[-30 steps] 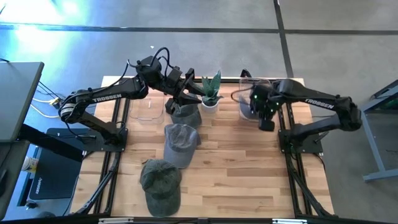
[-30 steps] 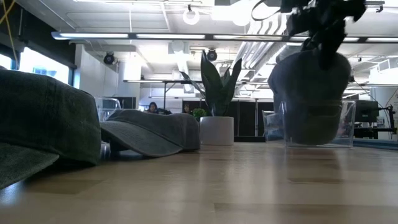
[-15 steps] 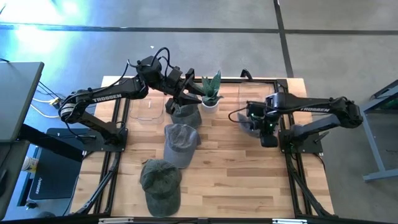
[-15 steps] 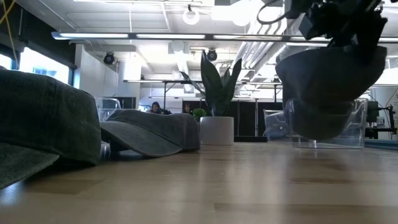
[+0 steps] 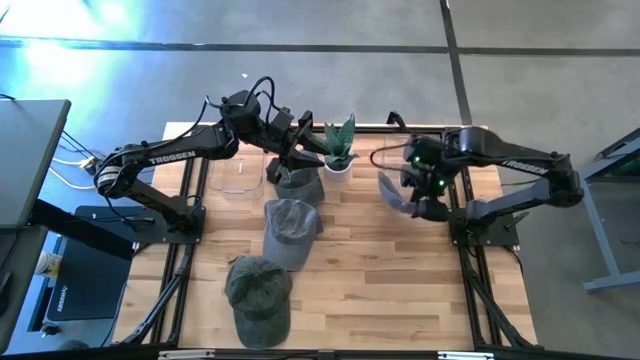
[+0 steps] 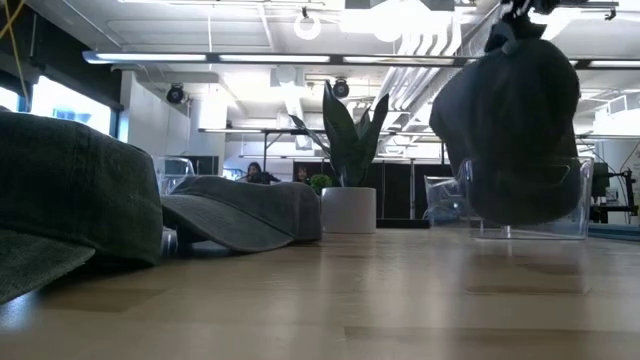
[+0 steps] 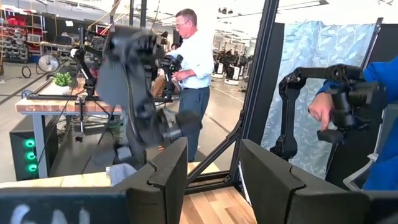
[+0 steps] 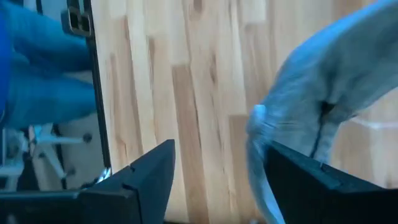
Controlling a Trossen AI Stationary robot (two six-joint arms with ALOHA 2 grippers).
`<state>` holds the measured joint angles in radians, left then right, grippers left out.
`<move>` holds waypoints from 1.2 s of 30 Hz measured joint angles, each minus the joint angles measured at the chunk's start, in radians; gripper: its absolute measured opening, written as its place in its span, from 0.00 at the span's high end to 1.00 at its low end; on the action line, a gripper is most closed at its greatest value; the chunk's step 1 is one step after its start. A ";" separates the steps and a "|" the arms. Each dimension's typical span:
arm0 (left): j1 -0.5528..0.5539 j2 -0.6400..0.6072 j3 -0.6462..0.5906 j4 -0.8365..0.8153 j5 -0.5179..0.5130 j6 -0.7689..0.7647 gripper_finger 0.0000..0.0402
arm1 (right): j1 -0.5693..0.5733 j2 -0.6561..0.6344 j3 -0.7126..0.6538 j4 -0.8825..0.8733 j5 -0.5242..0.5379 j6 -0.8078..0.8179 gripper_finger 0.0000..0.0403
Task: Pick & Place hat
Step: Adjust the gray cap into the right bin
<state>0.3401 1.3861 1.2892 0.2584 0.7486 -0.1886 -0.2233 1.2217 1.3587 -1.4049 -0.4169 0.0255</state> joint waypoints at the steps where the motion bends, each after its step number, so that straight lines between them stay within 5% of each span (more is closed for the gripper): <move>1: 0.000 0.000 0.000 0.000 0.000 0.000 0.64 | -0.009 0.000 0.015 0.008 0.001 0.000 0.43; 10: 0.000 0.000 0.000 0.000 0.000 0.000 0.64 | -0.041 0.000 -0.049 0.039 0.068 -0.017 0.57; 15: 0.000 0.000 0.000 0.000 0.000 0.000 0.64 | -0.071 0.000 -0.040 0.139 0.014 0.009 0.68; 22: 0.000 0.000 0.000 0.000 0.000 0.000 0.64 | -0.143 0.052 -0.039 0.210 0.153 0.312 0.81; 25: 0.000 0.000 0.000 0.000 0.000 0.000 0.64 | -0.147 0.110 -0.065 0.206 0.117 0.365 0.87; 29: 0.000 0.000 0.000 0.000 0.000 0.000 0.64 | -0.116 0.158 -0.081 0.078 -0.026 0.263 0.95; 33: 0.000 0.000 0.000 0.000 0.000 -0.001 0.64 | -0.094 0.146 -0.081 -0.147 0.049 0.169 0.99; 36: 0.000 0.000 0.000 0.000 0.000 -0.001 0.64 | -0.090 0.116 -0.097 -0.159 0.119 0.132 0.96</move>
<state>0.3397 1.3861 1.2896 0.2584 0.7483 -0.1894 -0.3137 1.3380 1.2621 -1.5635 -0.2977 0.1577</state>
